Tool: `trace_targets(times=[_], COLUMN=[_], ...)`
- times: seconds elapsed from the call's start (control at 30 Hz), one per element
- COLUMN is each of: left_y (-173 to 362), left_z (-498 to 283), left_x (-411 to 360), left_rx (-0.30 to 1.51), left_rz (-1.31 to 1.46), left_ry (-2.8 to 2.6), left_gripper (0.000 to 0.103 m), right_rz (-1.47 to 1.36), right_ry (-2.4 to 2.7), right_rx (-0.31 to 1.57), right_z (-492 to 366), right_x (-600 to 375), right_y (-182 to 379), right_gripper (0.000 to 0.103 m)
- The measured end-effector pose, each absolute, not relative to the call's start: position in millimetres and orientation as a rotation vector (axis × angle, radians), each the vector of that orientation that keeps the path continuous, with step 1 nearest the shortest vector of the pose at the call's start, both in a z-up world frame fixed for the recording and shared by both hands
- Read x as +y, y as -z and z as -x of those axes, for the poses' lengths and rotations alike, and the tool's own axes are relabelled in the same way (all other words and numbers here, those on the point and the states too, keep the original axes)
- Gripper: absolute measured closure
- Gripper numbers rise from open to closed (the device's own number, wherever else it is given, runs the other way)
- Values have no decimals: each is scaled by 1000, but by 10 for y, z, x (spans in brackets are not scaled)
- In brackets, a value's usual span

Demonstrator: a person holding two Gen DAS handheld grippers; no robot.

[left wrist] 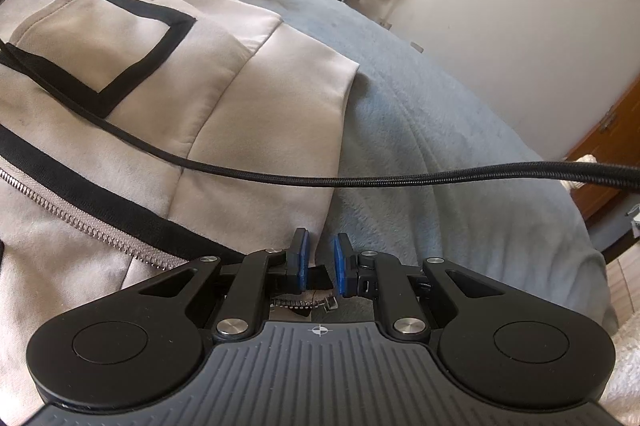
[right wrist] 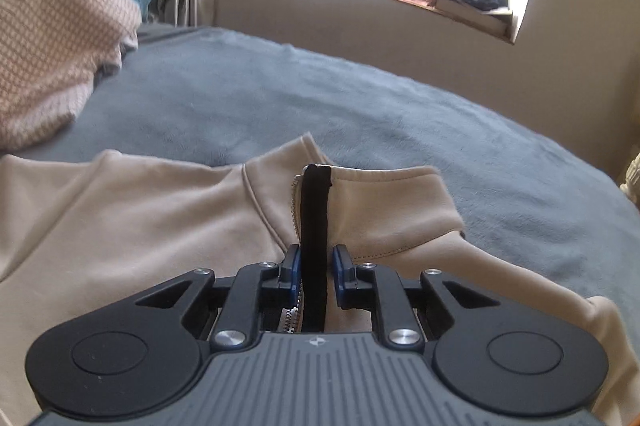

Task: Fold clothes
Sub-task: 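Grasp the zipper edge at the collar with the right gripper while the left gripper holds the pull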

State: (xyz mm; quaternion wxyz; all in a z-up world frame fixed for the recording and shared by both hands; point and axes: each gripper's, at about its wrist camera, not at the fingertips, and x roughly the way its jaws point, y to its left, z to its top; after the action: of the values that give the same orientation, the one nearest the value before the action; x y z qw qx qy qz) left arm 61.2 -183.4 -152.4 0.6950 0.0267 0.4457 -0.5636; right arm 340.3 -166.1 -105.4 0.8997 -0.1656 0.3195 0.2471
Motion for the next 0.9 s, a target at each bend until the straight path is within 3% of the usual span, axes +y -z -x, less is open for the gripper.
trace_targets(times=[0.17, 0.33, 0.53, 0.9], left_y=[1529, 1538, 1537, 1532], left_z=[-608, -604, -605, -590], left_x=[-1823, -1800, -1795, -1825], left_rx=[993, 988, 985, 988], left_rz=[-60, -55, -56, -66], left_ry=[1257, 1260, 1261, 1250], left_gripper=[90, 90, 90, 90], right_rz=[334, 266, 181, 309], right_ry=[-482, -484, -581, -542], right_rx=[726, 710, 728, 897], right_z=[-3536, -3394, -3101, -3018], right_x=[-1660, -1834, -2086, -1868], right_y=[1259, 1006, 701, 1066], right_gripper=[80, 73, 73, 73])
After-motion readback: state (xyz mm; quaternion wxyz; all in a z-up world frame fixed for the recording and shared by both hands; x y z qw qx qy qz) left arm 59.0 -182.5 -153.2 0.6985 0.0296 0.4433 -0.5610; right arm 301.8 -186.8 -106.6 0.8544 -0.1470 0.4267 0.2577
